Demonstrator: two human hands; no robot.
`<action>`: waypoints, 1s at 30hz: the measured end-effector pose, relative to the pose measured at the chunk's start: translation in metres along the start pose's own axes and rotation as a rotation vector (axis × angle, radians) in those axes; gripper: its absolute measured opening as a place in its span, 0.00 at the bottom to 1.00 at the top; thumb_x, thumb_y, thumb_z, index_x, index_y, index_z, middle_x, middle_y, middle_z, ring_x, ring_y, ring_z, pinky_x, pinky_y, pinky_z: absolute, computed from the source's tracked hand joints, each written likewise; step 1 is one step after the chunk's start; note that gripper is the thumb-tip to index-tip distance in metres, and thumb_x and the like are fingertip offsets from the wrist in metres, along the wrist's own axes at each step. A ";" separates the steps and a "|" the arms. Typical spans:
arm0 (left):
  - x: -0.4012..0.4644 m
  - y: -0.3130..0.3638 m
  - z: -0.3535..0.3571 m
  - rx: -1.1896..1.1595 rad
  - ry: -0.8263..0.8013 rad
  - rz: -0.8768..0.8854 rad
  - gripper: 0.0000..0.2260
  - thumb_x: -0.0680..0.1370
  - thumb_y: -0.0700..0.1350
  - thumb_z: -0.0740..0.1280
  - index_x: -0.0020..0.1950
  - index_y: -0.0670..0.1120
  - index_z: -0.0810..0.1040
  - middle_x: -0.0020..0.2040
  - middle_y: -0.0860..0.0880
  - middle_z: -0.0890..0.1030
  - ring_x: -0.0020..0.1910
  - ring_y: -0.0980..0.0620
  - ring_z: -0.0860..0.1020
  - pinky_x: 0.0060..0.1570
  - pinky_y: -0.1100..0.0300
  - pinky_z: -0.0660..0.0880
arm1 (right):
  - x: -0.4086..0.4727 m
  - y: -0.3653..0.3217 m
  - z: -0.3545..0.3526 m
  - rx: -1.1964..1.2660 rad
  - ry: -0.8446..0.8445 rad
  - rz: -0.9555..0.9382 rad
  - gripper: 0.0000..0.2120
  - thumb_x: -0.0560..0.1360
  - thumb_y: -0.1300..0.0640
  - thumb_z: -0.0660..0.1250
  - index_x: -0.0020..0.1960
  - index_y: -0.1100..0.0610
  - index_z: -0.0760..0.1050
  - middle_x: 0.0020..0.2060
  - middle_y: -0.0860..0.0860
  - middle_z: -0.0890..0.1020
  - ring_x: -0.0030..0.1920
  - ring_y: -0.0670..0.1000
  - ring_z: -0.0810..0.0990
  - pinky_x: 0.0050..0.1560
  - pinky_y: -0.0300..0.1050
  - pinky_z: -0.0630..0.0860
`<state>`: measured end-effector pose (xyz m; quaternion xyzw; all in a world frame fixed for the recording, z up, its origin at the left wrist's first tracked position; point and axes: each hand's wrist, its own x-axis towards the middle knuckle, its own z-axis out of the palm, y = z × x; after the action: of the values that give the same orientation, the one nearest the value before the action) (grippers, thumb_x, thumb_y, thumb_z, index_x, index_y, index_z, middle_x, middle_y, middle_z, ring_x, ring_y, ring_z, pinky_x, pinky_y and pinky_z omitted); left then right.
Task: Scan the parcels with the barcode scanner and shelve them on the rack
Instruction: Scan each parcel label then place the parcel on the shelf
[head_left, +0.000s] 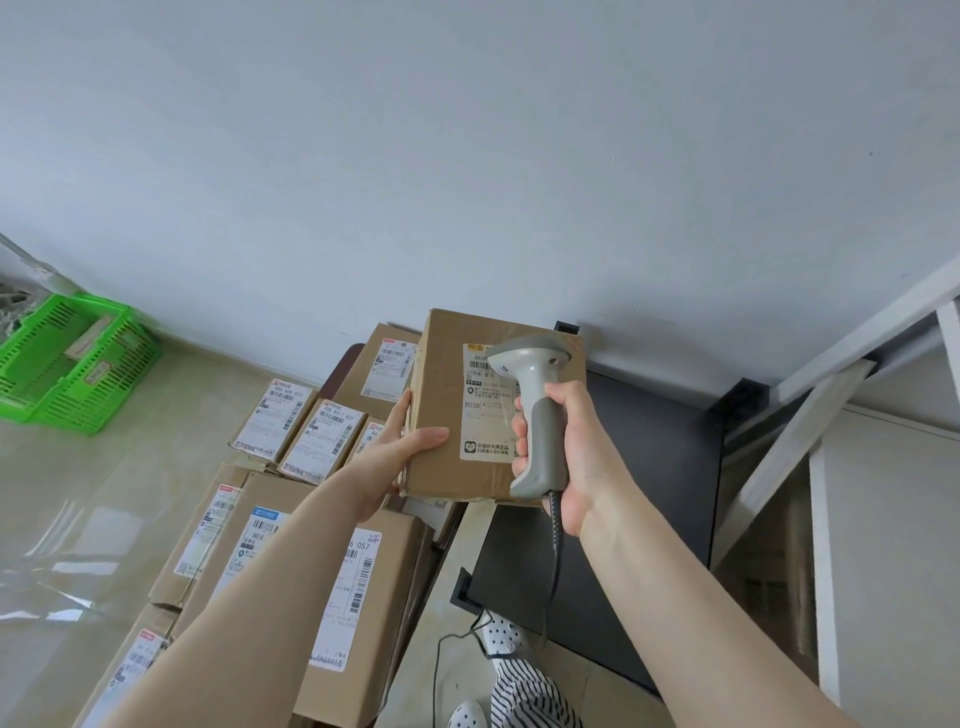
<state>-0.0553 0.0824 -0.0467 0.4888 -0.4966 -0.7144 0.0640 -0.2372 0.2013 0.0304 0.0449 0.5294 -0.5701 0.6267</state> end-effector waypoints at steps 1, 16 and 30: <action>0.000 0.000 0.000 -0.004 -0.001 -0.003 0.52 0.60 0.63 0.78 0.79 0.69 0.54 0.68 0.52 0.77 0.65 0.47 0.78 0.68 0.36 0.70 | -0.001 0.000 0.000 -0.011 -0.002 0.001 0.15 0.75 0.46 0.64 0.49 0.57 0.80 0.35 0.50 0.80 0.30 0.46 0.74 0.35 0.40 0.72; -0.001 0.002 0.000 0.011 0.003 -0.013 0.52 0.60 0.64 0.78 0.79 0.69 0.53 0.68 0.52 0.77 0.65 0.47 0.78 0.68 0.36 0.71 | -0.012 -0.002 0.005 -0.080 -0.024 -0.005 0.17 0.75 0.45 0.64 0.53 0.58 0.80 0.35 0.51 0.79 0.31 0.46 0.74 0.34 0.40 0.72; -0.005 0.001 0.001 -0.005 -0.005 -0.010 0.53 0.60 0.64 0.78 0.79 0.68 0.54 0.69 0.52 0.77 0.66 0.46 0.76 0.70 0.34 0.68 | 0.011 0.007 -0.065 -0.245 0.534 -0.513 0.11 0.80 0.52 0.66 0.58 0.57 0.71 0.46 0.52 0.79 0.45 0.49 0.79 0.43 0.42 0.73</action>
<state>-0.0541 0.0851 -0.0428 0.4892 -0.4925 -0.7173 0.0605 -0.2741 0.2390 -0.0096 -0.0174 0.7321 -0.6091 0.3046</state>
